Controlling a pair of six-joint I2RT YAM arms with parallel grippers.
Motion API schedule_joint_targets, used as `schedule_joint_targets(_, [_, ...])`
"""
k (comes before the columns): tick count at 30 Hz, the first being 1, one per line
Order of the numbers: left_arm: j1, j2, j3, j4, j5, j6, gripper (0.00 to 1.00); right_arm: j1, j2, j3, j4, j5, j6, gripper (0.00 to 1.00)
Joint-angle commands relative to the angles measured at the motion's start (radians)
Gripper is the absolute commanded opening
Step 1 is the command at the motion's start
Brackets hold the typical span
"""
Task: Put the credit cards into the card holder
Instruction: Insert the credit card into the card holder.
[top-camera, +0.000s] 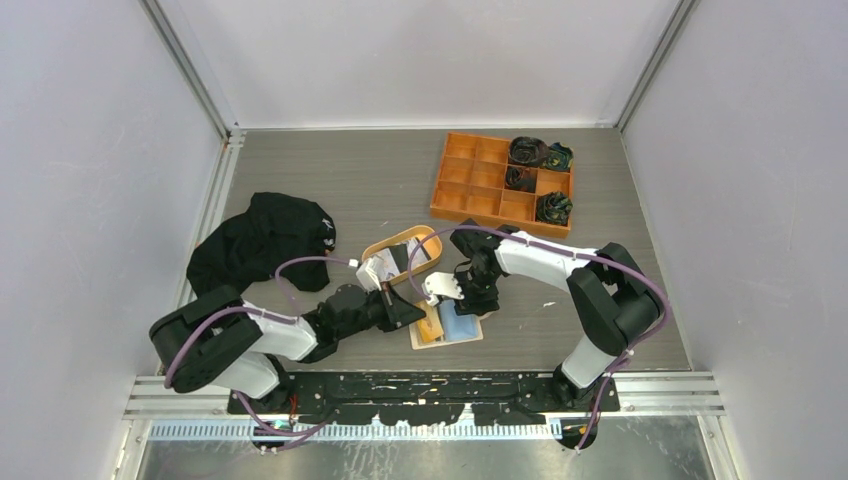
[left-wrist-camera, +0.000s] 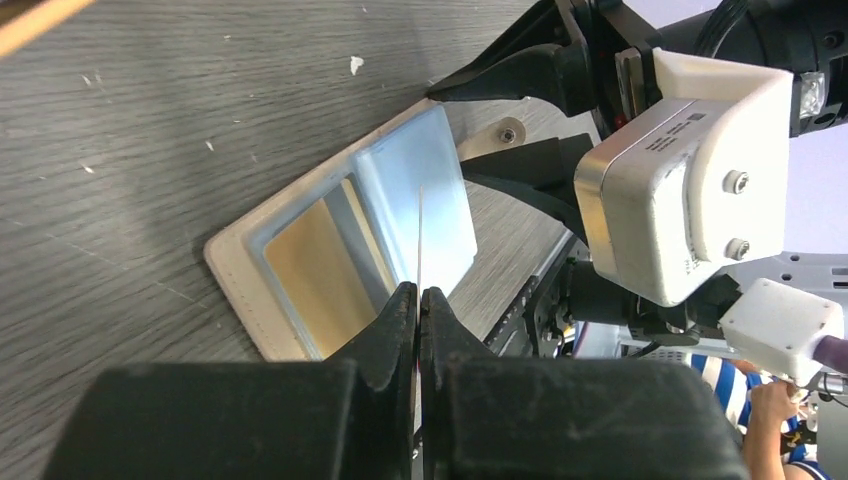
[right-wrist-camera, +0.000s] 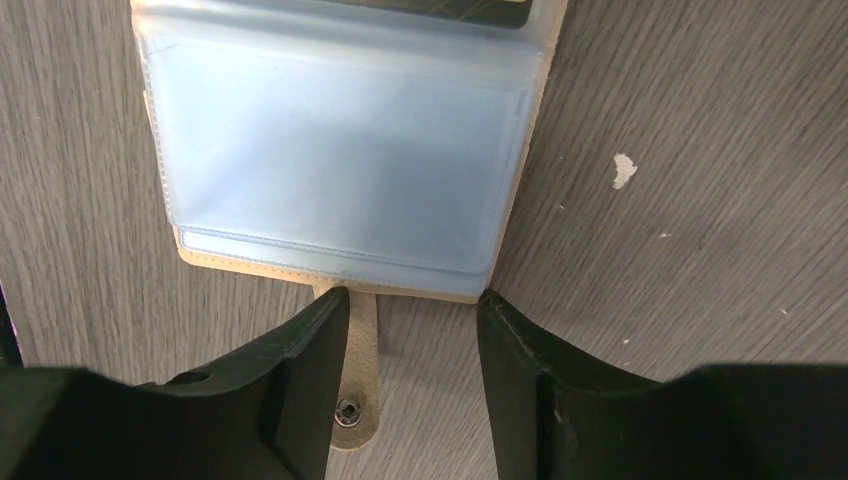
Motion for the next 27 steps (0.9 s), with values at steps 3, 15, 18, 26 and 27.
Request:
schedule_joint_targets(3, [-0.018,0.1,-0.013,0.208,-0.089,-0.069,0.0,0.009,-0.001,0.016,-0.002,-0.038,0.028,0.55])
schedule_joint_targets(15, [-0.019,0.432,-0.005,0.572,-0.059,-0.172,0.0,0.007,0.0,0.021,-0.008,-0.039,0.03,0.54])
schedule_joint_targets(18, [-0.018,0.45,-0.004,0.575,-0.055,-0.178,0.0,0.008,0.0,0.021,-0.011,-0.039,0.03,0.54])
schedule_joint_targets(26, [-0.028,0.455,-0.007,0.565,-0.038,-0.208,0.0,0.009,0.004,0.026,-0.014,-0.041,0.032,0.54])
schedule_joint_targets(27, [-0.032,0.463,-0.004,0.566,-0.036,-0.212,0.0,0.009,0.003,0.026,-0.014,-0.041,0.033,0.54])
